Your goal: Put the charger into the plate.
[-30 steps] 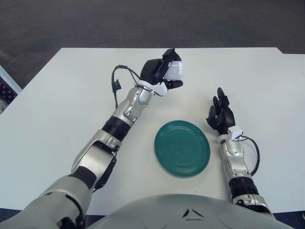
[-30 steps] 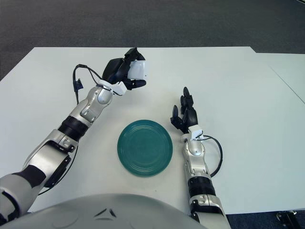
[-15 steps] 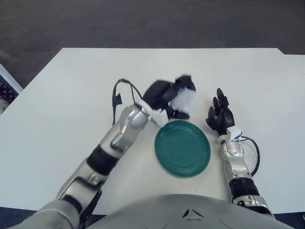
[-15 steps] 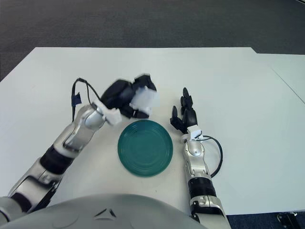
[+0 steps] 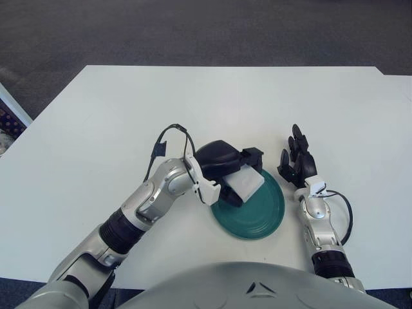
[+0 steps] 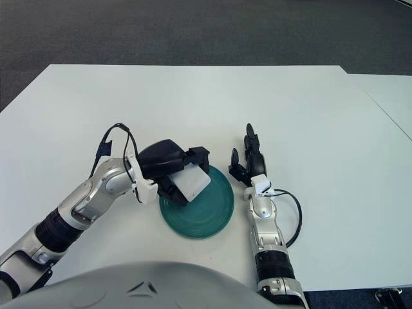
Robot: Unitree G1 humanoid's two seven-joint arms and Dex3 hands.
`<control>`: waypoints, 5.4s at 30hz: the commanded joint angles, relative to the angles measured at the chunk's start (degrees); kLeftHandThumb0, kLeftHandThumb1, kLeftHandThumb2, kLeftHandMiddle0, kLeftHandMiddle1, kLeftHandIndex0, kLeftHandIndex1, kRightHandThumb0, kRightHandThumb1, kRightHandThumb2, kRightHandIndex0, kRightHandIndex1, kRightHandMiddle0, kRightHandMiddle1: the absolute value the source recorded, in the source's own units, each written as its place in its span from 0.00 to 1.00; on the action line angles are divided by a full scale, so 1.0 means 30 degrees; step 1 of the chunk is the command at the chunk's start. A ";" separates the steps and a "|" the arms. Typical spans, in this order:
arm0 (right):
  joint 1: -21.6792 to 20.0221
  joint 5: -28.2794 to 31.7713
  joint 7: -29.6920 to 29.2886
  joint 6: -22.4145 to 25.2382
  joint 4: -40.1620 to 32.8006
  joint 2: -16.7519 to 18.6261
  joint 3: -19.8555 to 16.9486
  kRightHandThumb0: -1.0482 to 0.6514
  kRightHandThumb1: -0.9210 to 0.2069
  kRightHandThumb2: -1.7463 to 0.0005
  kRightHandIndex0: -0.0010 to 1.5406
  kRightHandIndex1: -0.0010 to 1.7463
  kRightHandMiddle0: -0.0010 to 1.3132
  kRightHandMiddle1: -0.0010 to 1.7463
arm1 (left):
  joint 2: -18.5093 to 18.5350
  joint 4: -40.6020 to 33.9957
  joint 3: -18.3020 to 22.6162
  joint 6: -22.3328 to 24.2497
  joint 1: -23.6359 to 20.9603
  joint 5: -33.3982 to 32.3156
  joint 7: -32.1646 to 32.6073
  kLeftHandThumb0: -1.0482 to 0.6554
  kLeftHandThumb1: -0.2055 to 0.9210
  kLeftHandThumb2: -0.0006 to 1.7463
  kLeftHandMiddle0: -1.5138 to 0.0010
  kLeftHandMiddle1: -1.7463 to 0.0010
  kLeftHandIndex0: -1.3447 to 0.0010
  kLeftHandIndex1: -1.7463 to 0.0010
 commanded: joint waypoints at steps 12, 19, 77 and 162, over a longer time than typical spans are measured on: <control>0.0659 0.0867 0.0111 0.1964 0.2897 0.1092 -0.0164 0.25 0.00 0.49 0.01 0.00 0.00 0.05 | 0.0370 0.2588 -0.1142 -0.2477 -0.1711 0.2358 -0.1282 0.35 0.83 0.51 0.23 0.00 0.26 0.00; 0.0541 0.0930 0.0209 0.1922 0.3019 0.1132 -0.0112 0.25 0.00 0.50 0.02 0.00 0.00 0.04 | -0.0096 0.3357 -0.0914 -0.3200 -0.1622 0.2530 -0.0476 0.34 0.84 0.49 0.25 0.00 0.28 0.00; -0.0984 0.0743 0.0184 -0.0903 0.6781 0.0532 -0.0130 0.19 0.00 0.50 0.04 0.00 0.00 0.10 | -0.5969 0.6492 0.6966 0.0295 0.0090 -0.9176 0.3292 0.00 1.00 0.41 0.87 0.99 1.00 0.74; -0.6887 0.2508 0.3228 -0.7361 1.4177 -0.1075 -0.2846 0.20 0.00 0.51 0.04 0.00 0.00 0.11 | -1.0433 2.0856 1.5436 -1.0727 0.1408 -1.5242 0.3903 0.01 1.00 0.58 0.88 0.98 1.00 0.68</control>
